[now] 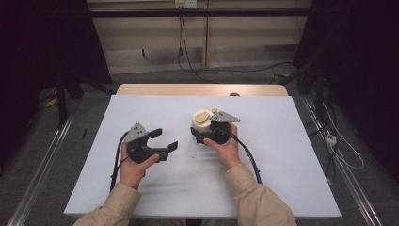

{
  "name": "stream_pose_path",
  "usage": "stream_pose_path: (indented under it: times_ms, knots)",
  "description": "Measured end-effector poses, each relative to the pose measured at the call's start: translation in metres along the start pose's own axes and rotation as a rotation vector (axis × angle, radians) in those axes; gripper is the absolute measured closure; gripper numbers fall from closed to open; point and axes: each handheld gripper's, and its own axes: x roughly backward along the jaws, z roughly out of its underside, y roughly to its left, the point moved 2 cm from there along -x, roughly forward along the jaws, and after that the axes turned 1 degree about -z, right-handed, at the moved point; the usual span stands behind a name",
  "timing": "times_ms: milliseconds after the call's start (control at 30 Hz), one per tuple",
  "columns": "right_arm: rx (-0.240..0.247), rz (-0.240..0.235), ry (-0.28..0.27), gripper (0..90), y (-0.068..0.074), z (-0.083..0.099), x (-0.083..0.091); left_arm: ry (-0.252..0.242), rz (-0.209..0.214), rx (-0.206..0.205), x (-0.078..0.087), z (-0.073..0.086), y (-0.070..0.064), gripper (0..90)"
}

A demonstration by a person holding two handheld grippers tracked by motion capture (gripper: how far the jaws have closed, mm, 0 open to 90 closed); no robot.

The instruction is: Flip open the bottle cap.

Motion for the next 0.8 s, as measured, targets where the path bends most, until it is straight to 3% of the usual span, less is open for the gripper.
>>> stream_pose_path:
  times_ms: [400, 600, 800]
  knots:
    - [-0.003, 0.001, 0.001, 6.4, 0.000, 0.000, 0.000, 0.034, 0.045, 0.001, -0.015, -0.010, -0.005, 38.4]
    - [-0.003, 0.002, 0.001, 6.4, 0.000, 0.000, 0.000, 0.048, 0.082, 0.019, -0.024, -0.017, -0.008, 54.5]
    - [-0.003, 0.002, 0.000, 6.4, 0.000, 0.000, 0.000, 0.062, 0.072, 0.025, -0.030, -0.023, -0.007, 61.2]
